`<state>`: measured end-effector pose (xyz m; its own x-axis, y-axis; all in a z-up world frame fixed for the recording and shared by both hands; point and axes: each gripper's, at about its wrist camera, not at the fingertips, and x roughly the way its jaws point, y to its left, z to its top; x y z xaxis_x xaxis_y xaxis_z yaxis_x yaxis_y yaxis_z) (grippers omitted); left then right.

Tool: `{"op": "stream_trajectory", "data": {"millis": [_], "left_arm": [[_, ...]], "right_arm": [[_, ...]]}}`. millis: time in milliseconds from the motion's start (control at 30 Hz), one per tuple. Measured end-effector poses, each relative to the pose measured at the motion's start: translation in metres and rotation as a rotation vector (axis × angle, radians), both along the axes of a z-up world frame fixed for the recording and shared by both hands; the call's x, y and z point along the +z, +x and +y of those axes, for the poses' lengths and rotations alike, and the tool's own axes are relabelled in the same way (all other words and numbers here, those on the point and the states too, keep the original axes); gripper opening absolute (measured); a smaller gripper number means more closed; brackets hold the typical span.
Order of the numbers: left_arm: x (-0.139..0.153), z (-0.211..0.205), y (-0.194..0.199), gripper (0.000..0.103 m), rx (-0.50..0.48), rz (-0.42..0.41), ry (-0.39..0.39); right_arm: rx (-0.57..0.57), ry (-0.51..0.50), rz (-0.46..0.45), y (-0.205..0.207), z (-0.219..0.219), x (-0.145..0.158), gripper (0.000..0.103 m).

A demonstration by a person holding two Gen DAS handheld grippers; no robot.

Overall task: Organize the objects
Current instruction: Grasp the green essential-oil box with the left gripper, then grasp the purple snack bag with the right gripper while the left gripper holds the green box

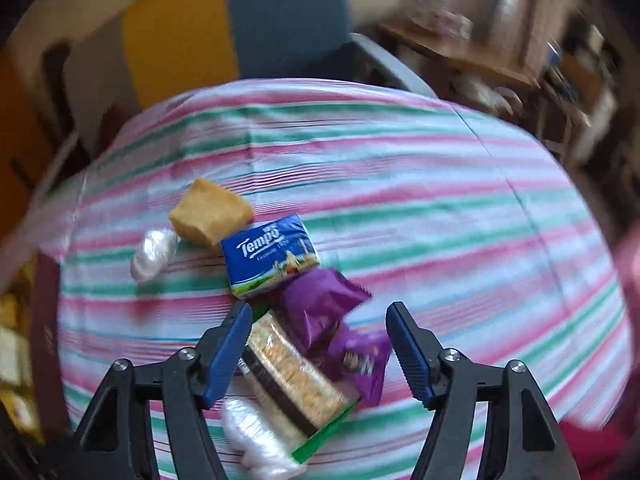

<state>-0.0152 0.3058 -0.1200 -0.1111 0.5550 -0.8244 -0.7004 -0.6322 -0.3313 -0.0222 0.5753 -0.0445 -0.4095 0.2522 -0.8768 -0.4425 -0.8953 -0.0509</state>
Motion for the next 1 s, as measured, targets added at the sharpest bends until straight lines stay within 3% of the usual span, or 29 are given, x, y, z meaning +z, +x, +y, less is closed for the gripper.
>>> {"op": "stream_trajectory", "data": {"millis": [100,267,333,433,633,833,967,1000], "left_arm": [[-0.001,-0.001,-0.002,0.053,0.004,-0.014,0.007],[-0.001,-0.005,-0.002,0.053,0.007,-0.022,0.015],[-0.001,-0.005,-0.002,0.053,0.009,-0.025,0.017],[-0.001,-0.005,-0.001,0.054,0.012,-0.017,0.018],[-0.001,-0.004,-0.001,0.054,0.011,-0.006,0.022],[0.001,-0.004,0.001,0.053,0.003,0.018,0.015],[0.003,-0.008,0.002,0.048,0.006,0.022,0.01],[0.004,-0.01,0.003,0.04,0.01,0.021,0.006]], "right_arm": [[0.097,0.059,-0.101,-0.019,-0.001,-0.009,0.071],[0.153,0.072,-0.261,-0.036,0.008,-0.048,0.072],[0.143,0.051,-0.29,-0.034,0.013,-0.061,0.062],[0.135,0.006,-0.237,-0.025,0.016,-0.061,0.049],[0.097,-0.011,-0.158,0.0,0.018,-0.052,0.047],[0.02,0.017,0.003,0.027,0.017,-0.012,0.047],[0.035,-0.089,0.14,0.033,-0.004,0.011,0.047],[0.054,-0.12,0.156,0.032,-0.013,0.012,0.048]]}}
